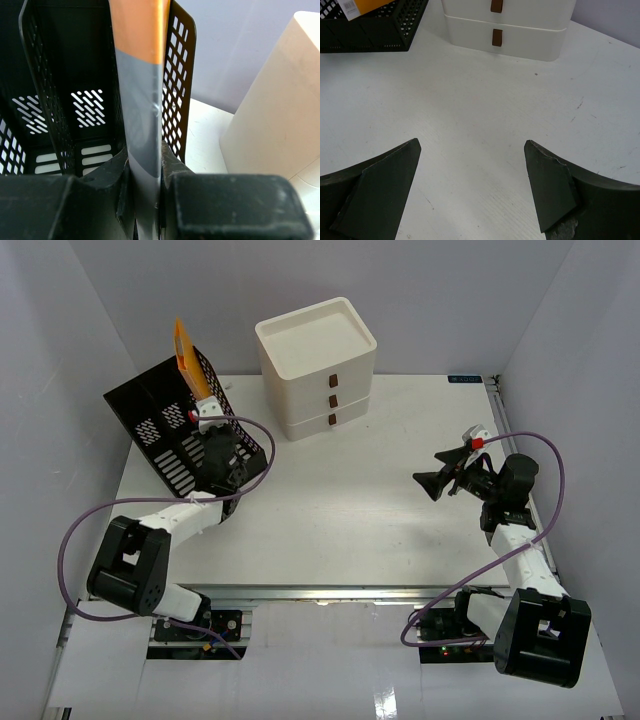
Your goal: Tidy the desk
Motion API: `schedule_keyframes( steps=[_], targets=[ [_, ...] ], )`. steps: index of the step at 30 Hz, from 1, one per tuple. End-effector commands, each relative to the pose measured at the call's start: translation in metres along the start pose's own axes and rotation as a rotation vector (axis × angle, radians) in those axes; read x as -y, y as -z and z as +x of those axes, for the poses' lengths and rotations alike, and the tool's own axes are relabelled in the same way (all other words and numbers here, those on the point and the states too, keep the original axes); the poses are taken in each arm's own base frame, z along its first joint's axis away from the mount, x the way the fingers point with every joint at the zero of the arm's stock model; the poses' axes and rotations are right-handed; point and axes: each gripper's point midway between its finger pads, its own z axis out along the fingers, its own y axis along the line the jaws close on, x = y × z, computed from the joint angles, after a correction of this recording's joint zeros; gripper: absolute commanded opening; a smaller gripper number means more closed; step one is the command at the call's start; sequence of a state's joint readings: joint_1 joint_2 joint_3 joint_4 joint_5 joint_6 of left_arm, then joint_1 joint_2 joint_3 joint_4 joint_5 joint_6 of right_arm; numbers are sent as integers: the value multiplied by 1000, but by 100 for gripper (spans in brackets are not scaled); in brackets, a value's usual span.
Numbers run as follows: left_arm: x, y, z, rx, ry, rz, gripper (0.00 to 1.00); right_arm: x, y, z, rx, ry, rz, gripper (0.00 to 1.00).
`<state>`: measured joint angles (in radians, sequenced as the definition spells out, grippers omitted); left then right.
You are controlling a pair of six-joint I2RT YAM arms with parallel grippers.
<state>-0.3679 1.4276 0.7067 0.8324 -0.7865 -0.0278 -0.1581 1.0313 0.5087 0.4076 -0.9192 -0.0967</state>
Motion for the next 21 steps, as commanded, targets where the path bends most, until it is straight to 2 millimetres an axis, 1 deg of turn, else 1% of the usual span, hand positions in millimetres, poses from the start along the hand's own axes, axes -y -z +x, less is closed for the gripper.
schedule_keyframes(
  steps=[1,6,8,10,12,14,15,17,19,20,21],
  targets=[
    [4,-3,-28,40,57,-25,0,2,1,-6,23,28,-4,90],
    [-1,-4,-39,65,55,-55,0,1,0,-5,22,26,-9,90],
    [0,-6,-40,63,47,-61,0,1,0,-6,22,26,-12,91],
    [3,-6,-41,58,56,-52,0,-6,-1,-5,20,29,-53,91],
    [4,-3,-43,50,72,-39,0,-19,-6,-2,10,36,-121,94],
    [4,0,-45,45,91,-27,0,-34,-19,2,-18,174,-217,96],
    [3,2,-45,40,98,-24,0,-48,-24,5,-49,134,-269,97],
    [2,7,-44,28,113,-13,0,-106,-46,16,-27,526,-571,100],
    [0,9,-44,17,113,-15,0,-128,-48,28,-33,657,-718,100],
    [1,9,-43,10,119,-13,0,-134,-58,35,-38,758,-762,100],
    [2,10,-43,4,126,-8,0,-139,-69,34,-46,850,-790,100]
  ],
)
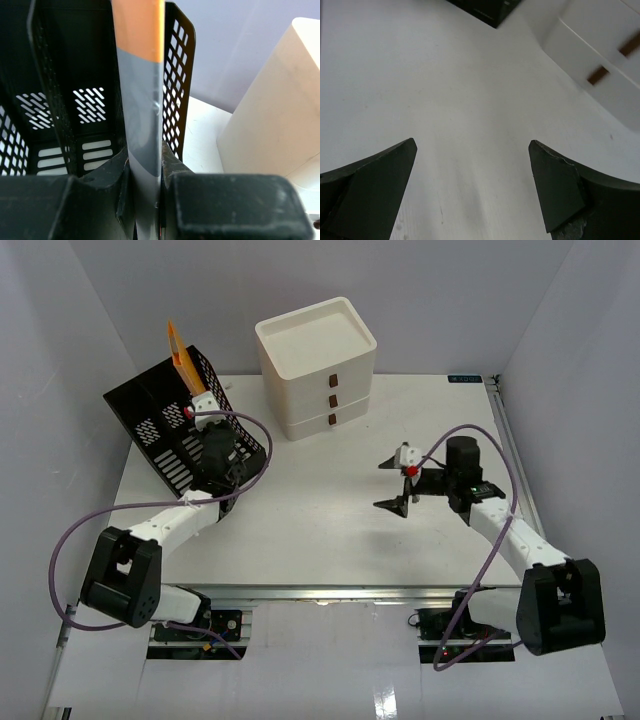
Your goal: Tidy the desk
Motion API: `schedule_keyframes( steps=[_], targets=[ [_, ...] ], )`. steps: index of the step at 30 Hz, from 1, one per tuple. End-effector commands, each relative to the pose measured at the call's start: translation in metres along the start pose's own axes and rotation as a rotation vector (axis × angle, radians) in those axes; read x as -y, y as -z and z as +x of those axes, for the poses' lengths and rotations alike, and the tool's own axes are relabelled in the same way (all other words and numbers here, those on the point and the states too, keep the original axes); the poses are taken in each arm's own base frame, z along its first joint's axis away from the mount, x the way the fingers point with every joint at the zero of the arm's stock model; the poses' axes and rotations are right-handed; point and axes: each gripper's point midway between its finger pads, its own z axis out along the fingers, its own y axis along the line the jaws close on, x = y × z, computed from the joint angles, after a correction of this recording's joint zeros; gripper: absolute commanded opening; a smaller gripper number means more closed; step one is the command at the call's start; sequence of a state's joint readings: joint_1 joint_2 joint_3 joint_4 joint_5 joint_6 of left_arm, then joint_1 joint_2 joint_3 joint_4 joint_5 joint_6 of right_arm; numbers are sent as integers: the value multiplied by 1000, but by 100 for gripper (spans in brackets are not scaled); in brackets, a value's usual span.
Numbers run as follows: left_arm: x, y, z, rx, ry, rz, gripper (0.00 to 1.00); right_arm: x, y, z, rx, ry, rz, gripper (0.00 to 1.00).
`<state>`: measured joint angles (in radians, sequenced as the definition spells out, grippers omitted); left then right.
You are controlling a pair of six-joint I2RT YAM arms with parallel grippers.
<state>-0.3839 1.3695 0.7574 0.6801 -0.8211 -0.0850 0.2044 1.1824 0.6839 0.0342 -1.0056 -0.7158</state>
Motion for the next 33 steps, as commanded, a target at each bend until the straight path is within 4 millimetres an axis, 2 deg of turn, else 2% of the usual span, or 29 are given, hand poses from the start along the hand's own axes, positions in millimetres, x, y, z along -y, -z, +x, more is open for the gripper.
schedule_keyframes(
  steps=[1,2,4,6,9,11,15,18,23,24,28,33],
  targets=[
    [3,6,-30,28,106,21,0,-24,-45,-10,-57,544,-291,100],
    [5,6,-33,27,117,27,0,-21,-56,-6,-83,550,-327,100],
    [8,6,-33,15,136,40,0,-13,-74,-20,-92,576,-370,94],
    [10,6,-34,9,145,43,0,-11,-89,-22,-82,564,-399,92],
    [8,5,-28,3,135,27,0,-20,-103,-14,-75,508,-422,92],
    [6,5,-16,-10,116,16,0,-30,-106,-7,-74,485,-431,92],
    [6,7,5,-56,110,18,0,-42,-101,3,-93,448,-420,92],
    [-1,16,16,-91,115,20,0,-50,-94,7,-100,430,-411,91],
    [-27,36,13,-108,101,-9,0,-63,-85,10,-84,392,-390,91],
    [-34,41,19,-124,80,-17,0,-64,-83,8,-80,381,-379,91],
    [-56,58,10,-108,65,-28,0,-69,-78,8,-75,371,-352,92],
    [-66,71,0,-98,77,-12,0,-74,-72,9,-70,360,-327,92]
  ],
)
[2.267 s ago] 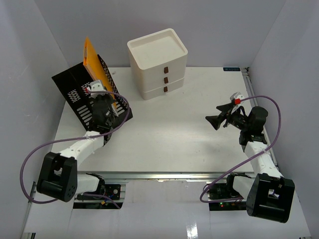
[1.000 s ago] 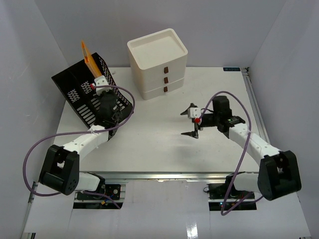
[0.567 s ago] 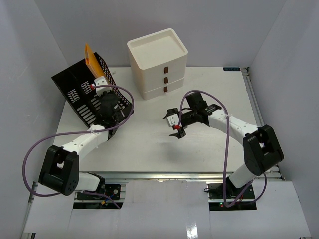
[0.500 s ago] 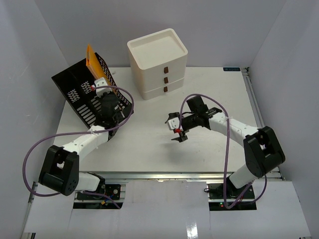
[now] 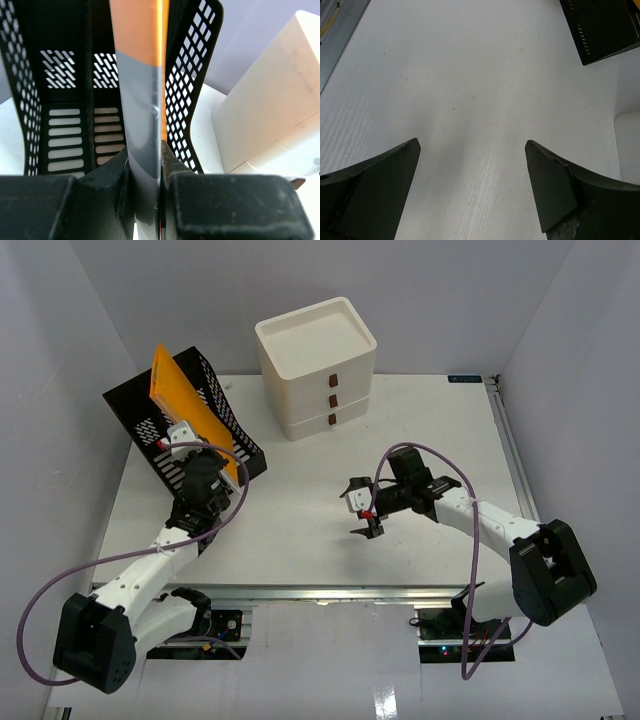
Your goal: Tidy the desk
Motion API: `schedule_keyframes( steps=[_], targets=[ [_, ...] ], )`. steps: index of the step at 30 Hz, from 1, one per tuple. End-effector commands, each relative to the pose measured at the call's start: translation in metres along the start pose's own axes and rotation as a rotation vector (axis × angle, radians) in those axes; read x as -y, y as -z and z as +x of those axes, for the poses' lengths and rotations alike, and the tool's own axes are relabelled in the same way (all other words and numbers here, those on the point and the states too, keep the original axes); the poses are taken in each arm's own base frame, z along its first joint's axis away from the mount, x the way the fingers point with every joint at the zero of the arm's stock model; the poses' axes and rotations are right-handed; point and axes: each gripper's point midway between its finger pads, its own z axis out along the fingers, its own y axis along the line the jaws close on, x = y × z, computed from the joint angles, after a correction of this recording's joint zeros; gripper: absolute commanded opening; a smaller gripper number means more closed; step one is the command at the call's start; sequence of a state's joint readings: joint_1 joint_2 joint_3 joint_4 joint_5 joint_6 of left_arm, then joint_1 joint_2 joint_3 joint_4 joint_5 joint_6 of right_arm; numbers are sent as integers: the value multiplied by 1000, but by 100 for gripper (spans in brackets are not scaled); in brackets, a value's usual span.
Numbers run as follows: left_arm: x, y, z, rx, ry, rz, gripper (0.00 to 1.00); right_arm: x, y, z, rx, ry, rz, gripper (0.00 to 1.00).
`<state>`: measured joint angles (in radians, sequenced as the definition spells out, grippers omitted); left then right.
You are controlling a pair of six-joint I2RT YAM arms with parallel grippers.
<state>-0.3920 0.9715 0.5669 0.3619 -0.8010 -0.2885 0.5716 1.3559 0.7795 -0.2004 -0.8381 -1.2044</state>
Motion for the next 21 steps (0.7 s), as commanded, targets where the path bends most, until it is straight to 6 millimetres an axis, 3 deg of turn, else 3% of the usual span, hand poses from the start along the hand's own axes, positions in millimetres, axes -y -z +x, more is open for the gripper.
schedule_keyframes(
  steps=[1,11,18,21],
  targets=[
    [-16,12,-2,-13,-38,-14,0,3,5,-10,26,14,53,92],
    [26,3,-33,-4,2,110,0,-2,20,-4,35,3,123,94],
    [54,-21,-62,91,-108,136,0,0,24,-3,44,3,142,94],
    [57,-33,-61,131,-174,116,0,1,27,-1,39,-3,153,94]
  ],
)
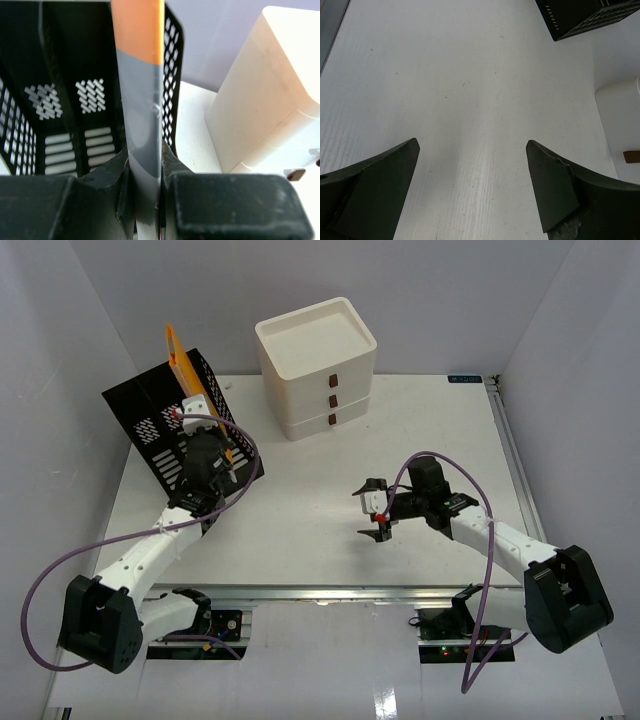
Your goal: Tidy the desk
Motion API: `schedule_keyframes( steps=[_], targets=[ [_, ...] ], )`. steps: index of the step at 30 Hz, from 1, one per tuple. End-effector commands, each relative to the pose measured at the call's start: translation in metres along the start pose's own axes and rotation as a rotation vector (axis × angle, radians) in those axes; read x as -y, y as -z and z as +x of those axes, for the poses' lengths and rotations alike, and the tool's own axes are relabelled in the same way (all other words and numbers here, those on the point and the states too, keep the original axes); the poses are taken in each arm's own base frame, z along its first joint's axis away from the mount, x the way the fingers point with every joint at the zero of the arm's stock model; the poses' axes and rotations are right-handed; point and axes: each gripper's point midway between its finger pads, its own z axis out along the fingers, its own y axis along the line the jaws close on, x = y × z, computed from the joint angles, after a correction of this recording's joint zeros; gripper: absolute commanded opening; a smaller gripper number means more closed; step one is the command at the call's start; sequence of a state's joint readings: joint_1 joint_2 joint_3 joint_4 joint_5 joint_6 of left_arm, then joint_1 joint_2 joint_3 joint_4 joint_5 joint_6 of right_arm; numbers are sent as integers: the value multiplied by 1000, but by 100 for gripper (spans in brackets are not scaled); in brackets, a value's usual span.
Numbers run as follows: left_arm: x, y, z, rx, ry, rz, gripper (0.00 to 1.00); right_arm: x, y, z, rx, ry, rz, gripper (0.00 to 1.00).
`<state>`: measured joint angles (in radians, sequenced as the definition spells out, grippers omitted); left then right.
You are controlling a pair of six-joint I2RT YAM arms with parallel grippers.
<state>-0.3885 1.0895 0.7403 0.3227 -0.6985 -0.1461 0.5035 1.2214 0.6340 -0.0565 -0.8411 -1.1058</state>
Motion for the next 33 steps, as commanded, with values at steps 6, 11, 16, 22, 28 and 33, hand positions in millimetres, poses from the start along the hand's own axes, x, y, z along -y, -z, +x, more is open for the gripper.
schedule_keyframes(
  steps=[6,11,16,22,28,33],
  targets=[
    [27,-36,-35,176,-95,11,0,7,11,-1,31,-3,48,94],
    [35,-51,-24,188,-140,6,0,9,15,1,29,-9,60,94],
    [36,-56,-28,229,-149,-6,0,9,15,4,25,-18,59,94],
    [34,-48,-42,259,-126,-39,0,8,13,9,18,-29,54,94],
    [36,-41,-49,254,-120,-70,0,7,12,11,15,-38,50,94],
    [37,-47,-52,250,-150,-105,0,7,13,11,11,-41,52,94]
  ],
)
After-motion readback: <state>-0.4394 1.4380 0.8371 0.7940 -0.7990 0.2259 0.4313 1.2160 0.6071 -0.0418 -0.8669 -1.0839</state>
